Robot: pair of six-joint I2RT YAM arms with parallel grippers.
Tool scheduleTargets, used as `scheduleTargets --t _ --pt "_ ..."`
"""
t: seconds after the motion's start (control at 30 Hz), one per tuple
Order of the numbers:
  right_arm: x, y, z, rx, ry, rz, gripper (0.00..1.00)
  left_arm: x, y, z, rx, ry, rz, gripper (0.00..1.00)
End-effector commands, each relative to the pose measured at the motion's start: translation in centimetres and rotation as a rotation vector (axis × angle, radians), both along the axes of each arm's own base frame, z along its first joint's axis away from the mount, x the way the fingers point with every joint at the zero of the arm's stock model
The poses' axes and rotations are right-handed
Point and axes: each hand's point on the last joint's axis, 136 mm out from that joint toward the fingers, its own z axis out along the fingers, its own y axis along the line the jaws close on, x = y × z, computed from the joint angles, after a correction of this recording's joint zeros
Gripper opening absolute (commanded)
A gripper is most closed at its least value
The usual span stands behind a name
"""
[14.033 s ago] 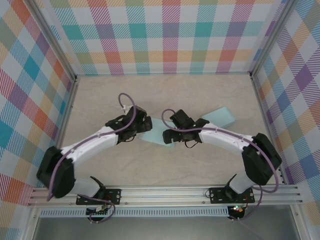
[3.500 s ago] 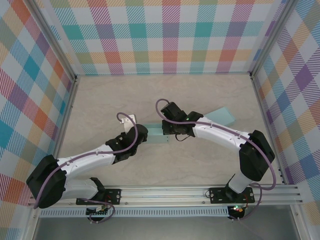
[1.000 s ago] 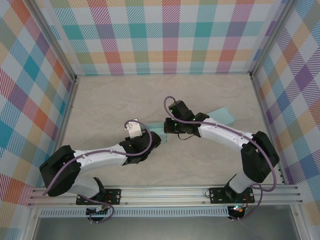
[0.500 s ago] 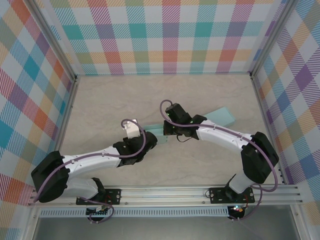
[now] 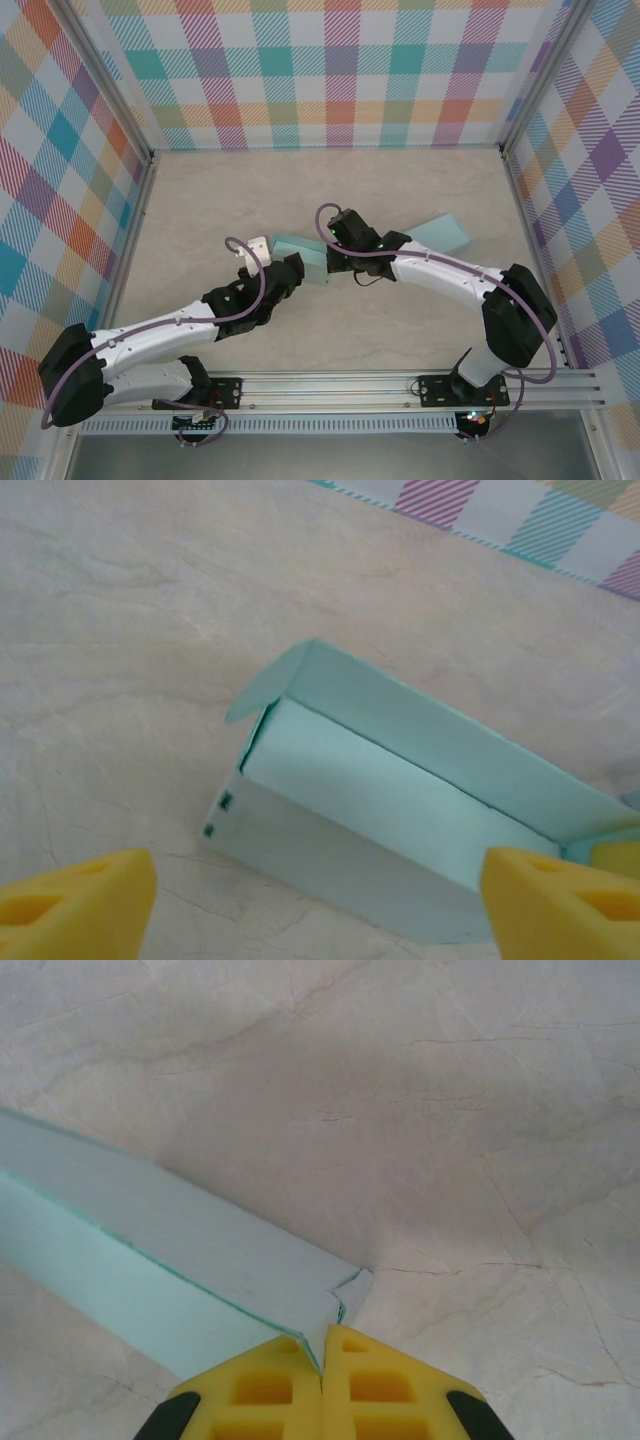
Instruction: Fold the paper box
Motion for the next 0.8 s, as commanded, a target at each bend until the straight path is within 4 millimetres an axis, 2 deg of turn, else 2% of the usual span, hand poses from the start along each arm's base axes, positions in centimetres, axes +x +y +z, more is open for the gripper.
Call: scheduleTargets --t 0.0,0.03,0.17,0.4,0.53,0.77 --pt "-0.9 -1.1 -1.2 -0.101 0.034 0.010 0.00 0.0 0.1 0.2 -0.048 0.004 -0.005 0.95" --pt "-0.8 -1.2 -1.2 -0.109 0.032 0.007 0.00 0.0 0.1 0.2 -0.058 0.007 -0.007 0.99" --pt "-0.7 -1.1 -1.0 -0.124 0.025 0.015 0.00 0.4 0.4 0.7 -0.126 0.019 -0.012 1.00" --pt "-0.2 -1.1 -0.5 -0.144 0.007 0.022 0.00 2.1 3.6 3.1 -0.226 0.028 0.003 1.00" --pt "0.1 -0.4 -0.3 -0.137 0.006 0.036 0.00 3.7 5.3 4.4 -0.179 0.037 0.019 1.00" --pt "0.5 0.4 0.0 -0.135 0.002 0.063 0.00 8.0 6.1 4.3 -0.147 0.072 0.029 1.00"
